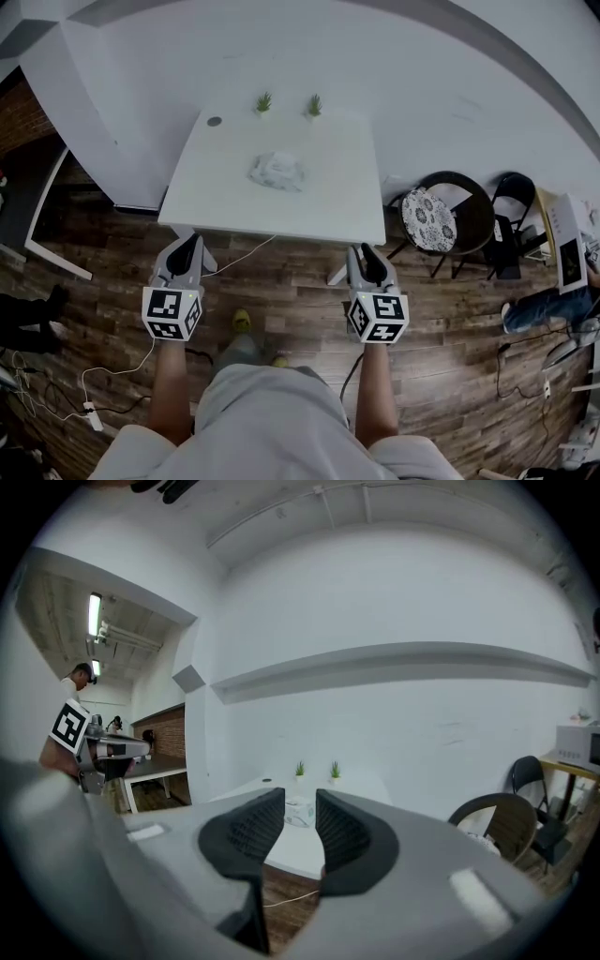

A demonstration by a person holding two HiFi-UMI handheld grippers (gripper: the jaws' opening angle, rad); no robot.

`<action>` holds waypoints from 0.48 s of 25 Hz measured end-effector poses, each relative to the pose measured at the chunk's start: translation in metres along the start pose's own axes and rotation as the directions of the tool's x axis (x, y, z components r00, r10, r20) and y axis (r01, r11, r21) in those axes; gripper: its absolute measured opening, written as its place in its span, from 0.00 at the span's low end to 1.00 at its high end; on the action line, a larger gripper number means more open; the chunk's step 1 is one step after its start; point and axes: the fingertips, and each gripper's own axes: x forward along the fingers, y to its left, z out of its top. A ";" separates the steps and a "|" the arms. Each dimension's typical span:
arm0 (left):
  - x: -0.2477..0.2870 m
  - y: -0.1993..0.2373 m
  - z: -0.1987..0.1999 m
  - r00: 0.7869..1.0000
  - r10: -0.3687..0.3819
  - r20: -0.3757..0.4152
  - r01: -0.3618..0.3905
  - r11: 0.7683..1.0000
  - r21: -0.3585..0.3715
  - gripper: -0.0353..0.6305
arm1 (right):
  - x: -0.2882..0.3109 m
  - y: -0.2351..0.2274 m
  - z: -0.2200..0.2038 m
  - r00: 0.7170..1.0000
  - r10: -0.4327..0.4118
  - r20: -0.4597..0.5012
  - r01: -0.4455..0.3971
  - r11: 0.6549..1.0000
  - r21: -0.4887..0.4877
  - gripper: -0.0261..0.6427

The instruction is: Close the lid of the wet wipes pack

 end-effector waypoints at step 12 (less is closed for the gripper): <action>0.124 0.038 -0.012 0.998 -0.065 -0.021 0.065 0.998 0.000 0.06 | 0.114 -0.032 0.008 0.999 -0.035 -0.014 0.035 0.999 0.032 0.20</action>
